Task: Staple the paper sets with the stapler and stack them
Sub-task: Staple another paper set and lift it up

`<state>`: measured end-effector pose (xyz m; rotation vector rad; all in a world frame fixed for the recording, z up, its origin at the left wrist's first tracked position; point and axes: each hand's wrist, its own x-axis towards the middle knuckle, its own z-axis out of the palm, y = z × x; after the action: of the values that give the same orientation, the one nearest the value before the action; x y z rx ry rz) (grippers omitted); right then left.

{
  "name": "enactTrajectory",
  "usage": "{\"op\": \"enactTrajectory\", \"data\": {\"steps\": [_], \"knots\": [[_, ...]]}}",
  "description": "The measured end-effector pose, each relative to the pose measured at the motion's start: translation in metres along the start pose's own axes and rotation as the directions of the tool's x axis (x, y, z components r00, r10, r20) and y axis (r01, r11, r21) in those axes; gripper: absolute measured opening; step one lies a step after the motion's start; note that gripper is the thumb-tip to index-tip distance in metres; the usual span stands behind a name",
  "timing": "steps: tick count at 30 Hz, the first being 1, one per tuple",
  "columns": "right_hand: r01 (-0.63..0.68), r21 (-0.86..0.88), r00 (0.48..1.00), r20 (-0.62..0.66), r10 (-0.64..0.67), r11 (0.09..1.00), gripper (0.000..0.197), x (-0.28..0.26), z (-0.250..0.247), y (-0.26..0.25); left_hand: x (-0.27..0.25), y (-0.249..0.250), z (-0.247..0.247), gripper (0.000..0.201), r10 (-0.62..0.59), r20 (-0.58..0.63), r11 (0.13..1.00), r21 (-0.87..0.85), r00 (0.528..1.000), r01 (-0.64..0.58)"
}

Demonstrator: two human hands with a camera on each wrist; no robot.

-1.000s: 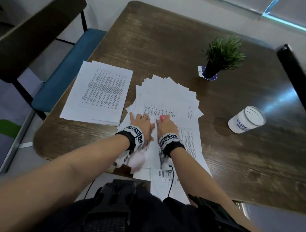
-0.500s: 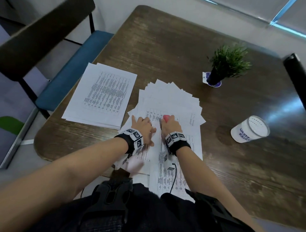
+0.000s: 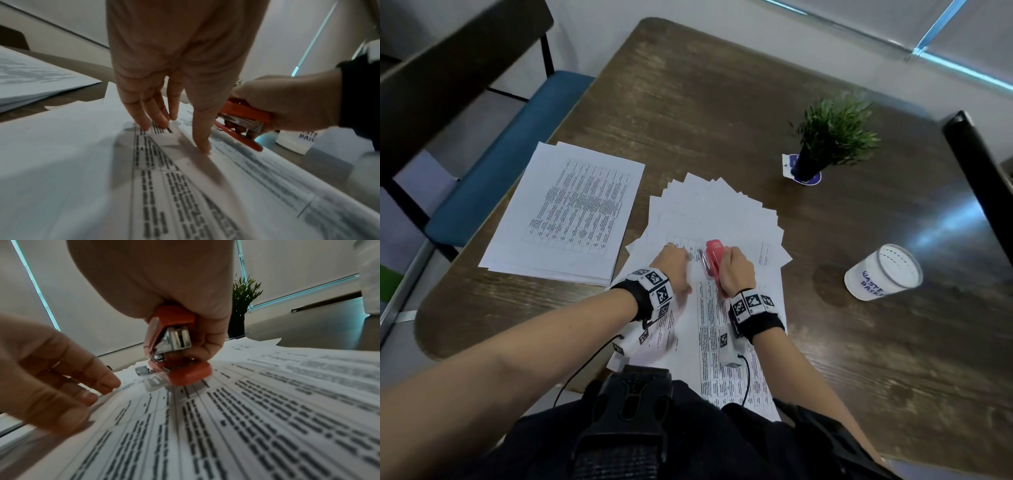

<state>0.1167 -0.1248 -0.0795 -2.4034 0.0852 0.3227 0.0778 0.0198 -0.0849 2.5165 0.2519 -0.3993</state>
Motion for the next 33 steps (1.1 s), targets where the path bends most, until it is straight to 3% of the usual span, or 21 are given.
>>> {"op": "enactTrajectory", "data": {"steps": [4,9,14,18,24,29,33], "knots": [[-0.007,-0.058,0.999,0.042,0.009,0.998,0.041,0.015,-0.006,0.003,0.007,-0.001,0.004,0.08,-0.033,0.027,0.997,-0.073,0.999,0.035],[0.044,-0.157,0.992,0.124,-0.024,0.987,0.035,0.042,-0.02,0.003,0.015,-0.004,0.005,0.072,-0.035,0.034,0.971,-0.236,0.999,0.042],[0.062,-0.16,0.989,0.144,-0.039,0.985,0.034,0.045,-0.023,0.002,0.013,-0.001,0.007,0.085,-0.057,-0.029,0.992,-0.115,0.998,0.053],[0.106,-0.207,0.992,0.083,-0.091,0.973,0.032,0.049,-0.02,0.001,0.013,0.001,0.006,0.086,-0.101,0.009,0.995,-0.027,0.995,0.101],[0.229,-0.386,0.972,0.044,-0.23,0.893,0.021,0.057,-0.033,-0.012,0.021,-0.003,-0.002,0.078,-0.049,0.037,0.997,0.065,0.998,0.046],[0.246,-0.349,0.969,0.057,-0.242,0.904,0.026,0.058,-0.038,-0.017,0.036,0.012,-0.004,0.047,0.024,-0.109,0.987,-0.155,0.994,-0.041],[0.306,-0.264,0.952,0.079,-0.296,0.915,0.03,0.055,-0.041,-0.015,0.049,0.034,-0.006,0.044,-0.037,-0.203,0.958,-0.285,0.979,-0.023]]}}
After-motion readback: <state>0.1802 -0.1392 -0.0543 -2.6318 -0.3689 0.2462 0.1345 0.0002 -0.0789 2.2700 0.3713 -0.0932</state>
